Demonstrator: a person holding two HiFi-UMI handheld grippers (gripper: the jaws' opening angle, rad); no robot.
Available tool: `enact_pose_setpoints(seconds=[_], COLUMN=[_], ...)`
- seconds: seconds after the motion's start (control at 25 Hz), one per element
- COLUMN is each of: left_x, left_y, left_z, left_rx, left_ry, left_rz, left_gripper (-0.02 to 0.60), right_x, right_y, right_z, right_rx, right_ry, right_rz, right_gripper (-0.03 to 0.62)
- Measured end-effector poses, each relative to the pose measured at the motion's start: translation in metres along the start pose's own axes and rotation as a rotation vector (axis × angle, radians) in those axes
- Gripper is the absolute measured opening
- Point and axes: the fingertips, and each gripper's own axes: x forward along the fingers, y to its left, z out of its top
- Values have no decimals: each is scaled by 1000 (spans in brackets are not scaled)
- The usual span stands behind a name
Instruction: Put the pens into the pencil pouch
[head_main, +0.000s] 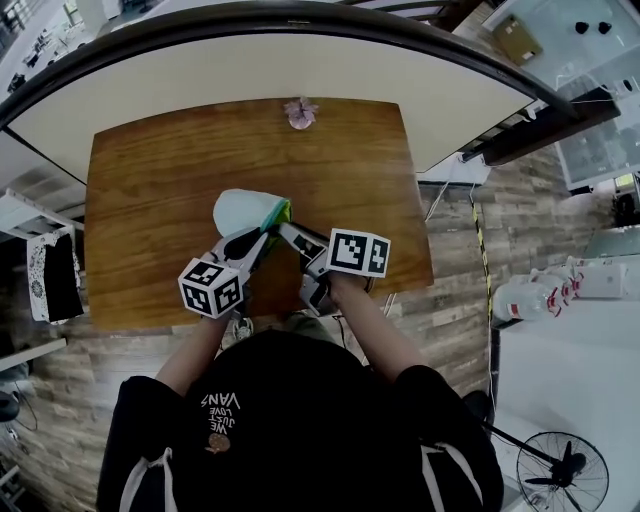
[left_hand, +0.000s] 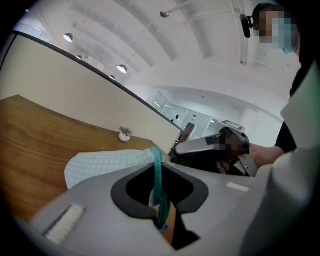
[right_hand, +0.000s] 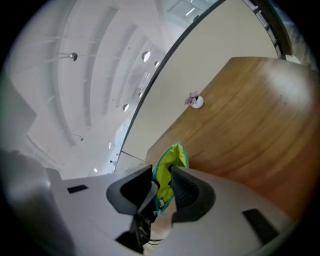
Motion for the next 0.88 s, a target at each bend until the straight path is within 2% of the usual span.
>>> enact_pose_setpoints(seconds=[0.24, 0.56, 0.72, 0.88], left_x=[17, 43, 50, 51], left_y=[13, 35, 37, 32], left_z=[-13, -44, -59, -68], left_rx=[33, 98, 132, 141], left_ry=[57, 194, 267, 304], left_rz=[27, 71, 60, 43], left_gripper=[51, 52, 52, 81], right_x=[-29, -63, -73, -82], right_y=[-21, -51, -58, -59], right_z=[0, -29, -41, -50], right_rx=[-11, -7, 10, 23], right_ry=[-72, -121, -141, -161], right_rz=[-35, -150, -178, -198], right_gripper=[83, 83, 83, 83])
